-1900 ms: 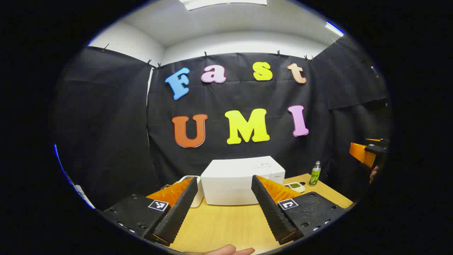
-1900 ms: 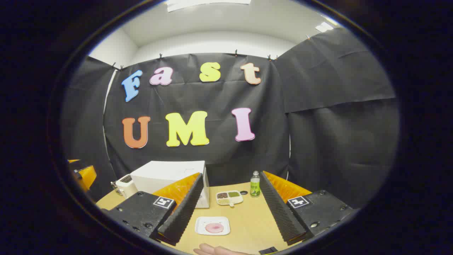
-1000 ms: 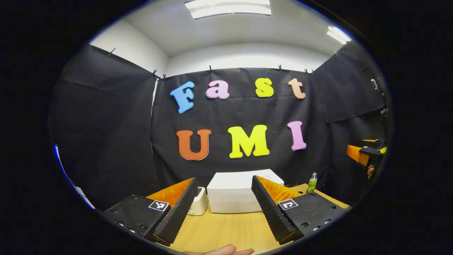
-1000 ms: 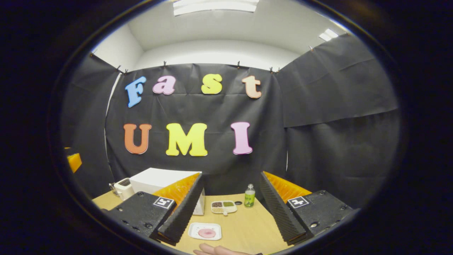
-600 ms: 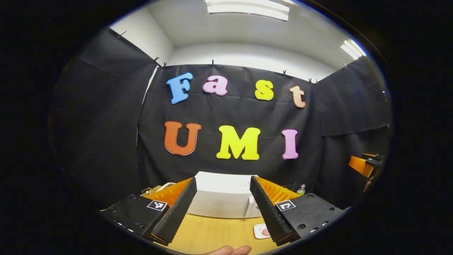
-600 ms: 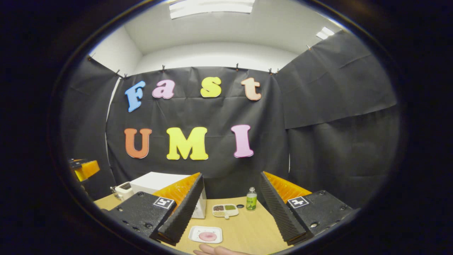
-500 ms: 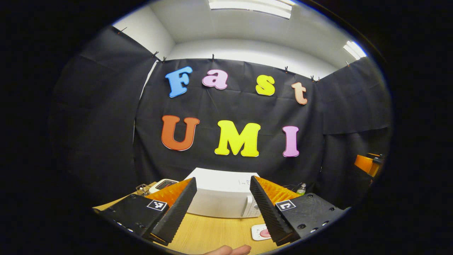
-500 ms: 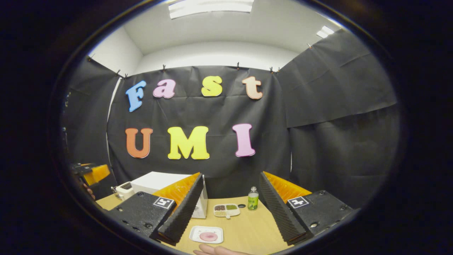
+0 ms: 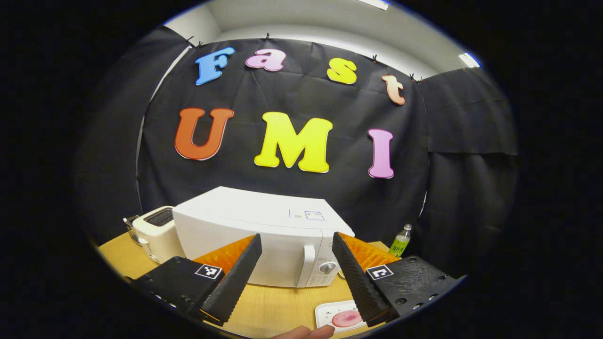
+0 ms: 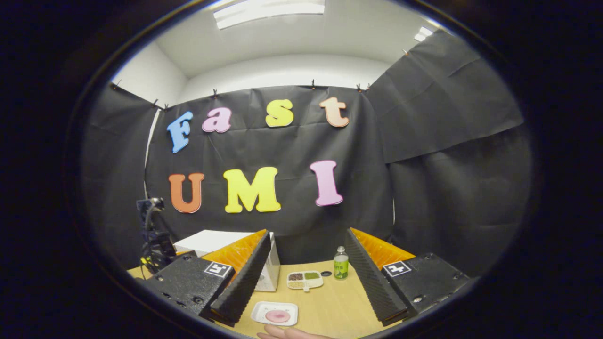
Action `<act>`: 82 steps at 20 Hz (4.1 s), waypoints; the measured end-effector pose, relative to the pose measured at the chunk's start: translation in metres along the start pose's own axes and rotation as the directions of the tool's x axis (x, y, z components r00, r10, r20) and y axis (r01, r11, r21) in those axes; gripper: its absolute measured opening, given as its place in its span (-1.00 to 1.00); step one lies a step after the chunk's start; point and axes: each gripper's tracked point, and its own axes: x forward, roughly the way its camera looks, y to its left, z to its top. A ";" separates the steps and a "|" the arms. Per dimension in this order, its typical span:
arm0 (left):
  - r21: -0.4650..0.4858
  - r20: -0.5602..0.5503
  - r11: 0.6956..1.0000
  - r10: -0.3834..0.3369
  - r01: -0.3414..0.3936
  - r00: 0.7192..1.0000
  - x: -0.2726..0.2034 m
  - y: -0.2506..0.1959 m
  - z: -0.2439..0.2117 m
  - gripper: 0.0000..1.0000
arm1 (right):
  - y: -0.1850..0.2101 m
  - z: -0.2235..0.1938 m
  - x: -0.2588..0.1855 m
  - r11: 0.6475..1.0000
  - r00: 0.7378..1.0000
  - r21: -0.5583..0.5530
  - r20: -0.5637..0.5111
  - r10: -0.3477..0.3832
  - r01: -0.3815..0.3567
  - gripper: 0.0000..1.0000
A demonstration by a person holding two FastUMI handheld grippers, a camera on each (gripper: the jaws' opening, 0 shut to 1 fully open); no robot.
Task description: Open the microwave oven with the left hand, put the food in, and close the microwave oven.
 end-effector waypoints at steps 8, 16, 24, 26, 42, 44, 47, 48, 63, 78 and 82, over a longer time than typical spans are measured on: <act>0.002 -0.093 1.000 -0.009 0.010 0.996 0.086 -0.012 -0.093 0.91 | -0.011 -0.032 0.008 0.999 0.997 0.017 -0.051 0.051 -0.051 1.00; 0.126 -0.077 0.988 0.100 -0.090 0.992 0.104 0.007 -0.122 0.70 | -0.005 -0.062 0.018 0.991 0.990 -0.016 -0.058 0.130 -0.131 1.00; 0.047 -0.055 0.997 0.070 -0.068 0.996 0.105 0.009 -0.124 0.18 | -0.012 -0.095 0.030 0.993 0.986 -0.015 -0.115 0.118 -0.120 1.00; 0.044 -0.071 0.998 0.046 -0.043 0.996 0.105 0.004 -0.126 -0.31 | -0.015 -0.101 0.032 0.994 0.986 -0.007 -0.124 0.108 -0.110 1.00; 0.103 -0.046 0.986 -0.124 0.128 0.991 0.013 0.010 -0.131 -1.00 | -0.021 -0.117 0.016 0.998 0.982 0.024 -0.177 0.059 -0.055 1.00; 0.125 -0.043 0.978 -0.162 0.167 0.986 -0.010 0.017 -0.131 -1.00 | -0.007 -0.116 0.005 0.997 0.981 0.028 -0.182 0.072 -0.068 1.00; 0.129 -0.046 0.970 -0.202 0.206 0.978 -0.043 0.032 -0.132 -1.00 | 0.017 -0.110 -0.013 0.996 0.979 0.017 -0.180 0.094 -0.092 1.00; 0.129 -0.042 0.967 -0.216 0.220 0.975 -0.053 0.038 -0.132 -1.00 | 0.025 -0.108 -0.019 0.995 0.980 0.012 -0.174 0.101 -0.101 0.83; 0.143 -0.028 0.986 0.087 -0.082 0.996 -0.248 0.214 -0.129 0.35 | 0.131 -0.115 -0.066 0.961 0.952 -0.072 -0.176 0.251 -0.267 1.00; 0.058 0.050 0.979 0.194 -0.197 0.980 -0.234 0.180 -0.003 0.67 | 0.059 -0.194 0.059 0.974 0.858 -0.097 -0.498 0.130 -0.203 1.00; 0.074 0.076 0.974 0.211 -0.216 0.975 -0.222 0.170 0.019 0.90 | 0.041 -0.255 0.089 0.969 0.719 -0.078 -0.685 0.119 -0.235 1.00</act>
